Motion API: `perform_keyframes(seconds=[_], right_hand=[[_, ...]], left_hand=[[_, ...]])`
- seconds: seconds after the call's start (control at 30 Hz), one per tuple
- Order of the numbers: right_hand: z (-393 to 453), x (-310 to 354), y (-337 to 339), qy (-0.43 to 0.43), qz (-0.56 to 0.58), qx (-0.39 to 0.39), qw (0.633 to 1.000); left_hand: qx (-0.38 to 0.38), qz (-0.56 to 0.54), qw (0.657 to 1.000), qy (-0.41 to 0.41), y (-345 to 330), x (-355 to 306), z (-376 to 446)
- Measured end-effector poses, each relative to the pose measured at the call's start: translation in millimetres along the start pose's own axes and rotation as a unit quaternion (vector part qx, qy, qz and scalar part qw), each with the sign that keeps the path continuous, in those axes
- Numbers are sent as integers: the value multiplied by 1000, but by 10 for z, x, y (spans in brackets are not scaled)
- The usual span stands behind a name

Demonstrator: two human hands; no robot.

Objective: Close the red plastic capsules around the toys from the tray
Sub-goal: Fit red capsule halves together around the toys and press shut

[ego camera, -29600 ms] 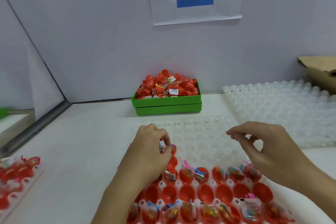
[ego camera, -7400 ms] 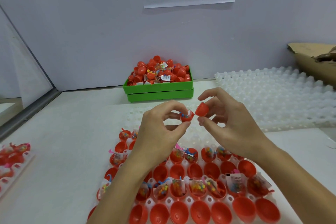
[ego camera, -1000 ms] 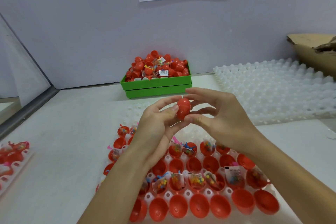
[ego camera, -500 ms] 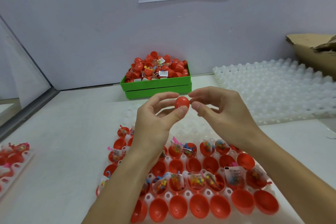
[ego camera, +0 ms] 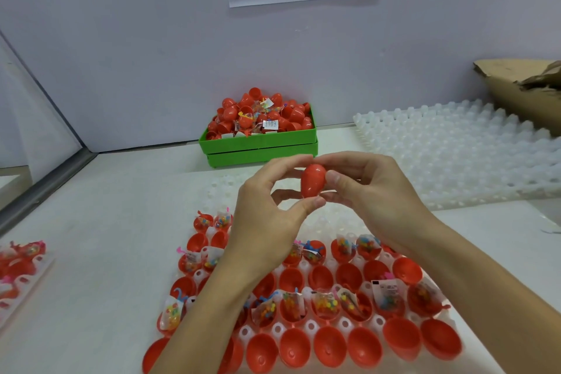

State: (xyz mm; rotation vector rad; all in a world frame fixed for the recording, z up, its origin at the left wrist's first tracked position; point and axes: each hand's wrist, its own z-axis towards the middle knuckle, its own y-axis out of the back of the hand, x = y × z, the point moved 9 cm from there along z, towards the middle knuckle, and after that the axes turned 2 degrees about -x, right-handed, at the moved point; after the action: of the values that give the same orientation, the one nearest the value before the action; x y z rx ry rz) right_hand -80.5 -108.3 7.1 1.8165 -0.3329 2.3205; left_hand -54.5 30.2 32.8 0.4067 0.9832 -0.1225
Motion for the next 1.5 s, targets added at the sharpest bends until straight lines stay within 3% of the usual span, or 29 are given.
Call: perform_keyframes(seconds=[0.3, 0.5, 0.63, 0.87, 0.97, 1.17, 1.23, 1.3, 1.37, 1.43, 1.5], right_hand=[[-26, 3, -62, -4, -19, 24, 1000], [-89, 21, -163, -17, -107, 45, 993], [-75, 85, -136, -24, -116, 15, 993], [350, 27, 552, -136, 93, -79, 983], [710, 56, 1112, -119, 195, -190, 955], [1381, 302, 2437, -60, 291, -389, 872], [1456, 396, 2792, -29, 358, -429, 829], [1527, 405, 2955, -24, 422, -422, 802], [1590, 328, 2907, -50, 422, -386, 819], [1582, 166, 2655, -111, 309, -334, 884], [1502, -28, 2341, -152, 194, -285, 926]], left_hand=[[-41, 100, 993, -43, 73, -38, -28], [-41, 249, 960, -118, 53, -134, -49], [-34, 275, 956, -94, 46, -120, -44], [-88, 223, 968, -74, 173, -69, -16], [-94, 201, 973, -59, 171, 32, 9], [-101, 105, 989, -28, 239, 232, 80], [-83, 95, 992, -17, 228, 277, 137], [-80, 82, 993, -4, 229, 326, 188], [-83, 85, 993, 1, 236, 391, 222], [-86, 110, 990, 0, 240, 451, 223], [-87, 149, 985, -8, 248, 503, 204]])
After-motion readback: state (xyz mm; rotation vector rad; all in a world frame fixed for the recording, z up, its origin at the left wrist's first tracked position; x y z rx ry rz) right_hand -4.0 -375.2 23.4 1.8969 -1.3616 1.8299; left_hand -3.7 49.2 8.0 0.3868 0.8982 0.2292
